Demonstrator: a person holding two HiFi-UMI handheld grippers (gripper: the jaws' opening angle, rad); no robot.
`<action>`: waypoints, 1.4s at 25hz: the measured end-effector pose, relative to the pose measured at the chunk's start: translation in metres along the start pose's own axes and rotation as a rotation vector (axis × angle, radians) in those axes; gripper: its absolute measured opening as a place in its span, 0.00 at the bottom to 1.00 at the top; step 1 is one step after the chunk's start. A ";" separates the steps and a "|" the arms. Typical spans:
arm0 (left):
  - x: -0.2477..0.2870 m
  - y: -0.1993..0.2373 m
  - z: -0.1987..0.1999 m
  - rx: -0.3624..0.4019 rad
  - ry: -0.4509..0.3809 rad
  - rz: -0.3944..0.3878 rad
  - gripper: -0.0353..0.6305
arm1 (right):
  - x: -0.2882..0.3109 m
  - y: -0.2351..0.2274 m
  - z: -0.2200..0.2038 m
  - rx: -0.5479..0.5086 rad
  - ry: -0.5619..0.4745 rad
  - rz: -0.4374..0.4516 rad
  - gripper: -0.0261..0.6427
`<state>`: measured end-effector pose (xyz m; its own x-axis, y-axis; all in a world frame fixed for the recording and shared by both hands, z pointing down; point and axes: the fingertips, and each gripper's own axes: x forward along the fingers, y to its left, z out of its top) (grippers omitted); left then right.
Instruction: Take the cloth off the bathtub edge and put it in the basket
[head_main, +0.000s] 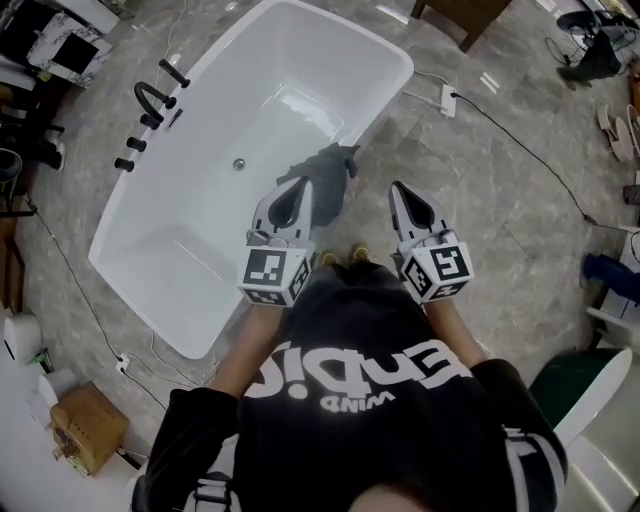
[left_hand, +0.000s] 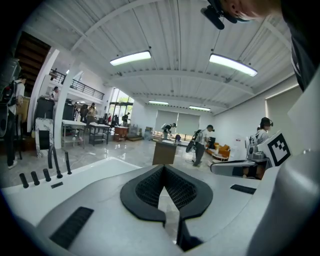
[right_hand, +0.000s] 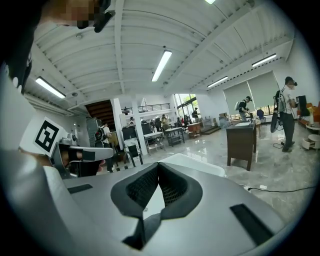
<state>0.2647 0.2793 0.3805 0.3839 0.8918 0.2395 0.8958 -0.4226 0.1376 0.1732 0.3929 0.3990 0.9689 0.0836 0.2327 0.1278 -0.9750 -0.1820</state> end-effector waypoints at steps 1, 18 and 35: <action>0.002 0.002 -0.001 -0.005 0.002 0.005 0.07 | 0.005 -0.001 0.000 0.000 0.002 0.008 0.06; 0.075 0.048 -0.079 -0.086 0.077 0.078 0.07 | 0.084 -0.037 -0.057 0.013 0.097 0.094 0.06; 0.129 0.077 -0.193 -0.123 0.144 0.059 0.19 | 0.122 -0.059 -0.158 0.048 0.178 0.111 0.06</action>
<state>0.3394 0.3306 0.6075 0.3915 0.8361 0.3842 0.8351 -0.4982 0.2332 0.2509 0.4278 0.5887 0.9256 -0.0655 0.3728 0.0364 -0.9649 -0.2599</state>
